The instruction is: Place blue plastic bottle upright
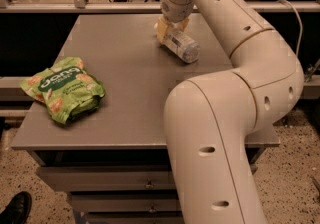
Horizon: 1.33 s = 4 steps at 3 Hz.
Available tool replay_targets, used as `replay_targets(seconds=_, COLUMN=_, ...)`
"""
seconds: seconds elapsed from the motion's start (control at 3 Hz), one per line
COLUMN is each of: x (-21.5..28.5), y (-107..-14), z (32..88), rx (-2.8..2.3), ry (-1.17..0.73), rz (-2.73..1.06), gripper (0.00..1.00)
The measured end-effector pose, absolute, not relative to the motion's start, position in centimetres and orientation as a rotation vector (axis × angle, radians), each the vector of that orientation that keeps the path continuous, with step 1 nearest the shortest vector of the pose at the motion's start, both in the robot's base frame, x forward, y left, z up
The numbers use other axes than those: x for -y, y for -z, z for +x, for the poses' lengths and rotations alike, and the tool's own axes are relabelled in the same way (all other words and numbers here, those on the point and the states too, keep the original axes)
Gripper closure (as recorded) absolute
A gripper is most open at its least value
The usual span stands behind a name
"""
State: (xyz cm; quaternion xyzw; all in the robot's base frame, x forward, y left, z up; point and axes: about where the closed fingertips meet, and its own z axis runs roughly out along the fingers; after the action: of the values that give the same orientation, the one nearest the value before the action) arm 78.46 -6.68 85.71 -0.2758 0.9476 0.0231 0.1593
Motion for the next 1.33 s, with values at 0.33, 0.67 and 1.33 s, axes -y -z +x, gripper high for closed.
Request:
replay_targets(seconds=0.33, x=6.6, y=-87.7, z=78.2, rx=-2.651, ry=-0.097, rz=-0.817, gripper=0.83)
replay_targets(seconds=0.67, x=7.3, y=-91.1, z=77.4, rx=-2.516, ry=-0.182, rz=-0.880, gripper=1.00)
replay_targets(seconds=1.33, x=9.0, y=-98.9, z=74.1, rx=-1.880, ry=-0.527, rz=-1.077, gripper=1.00)
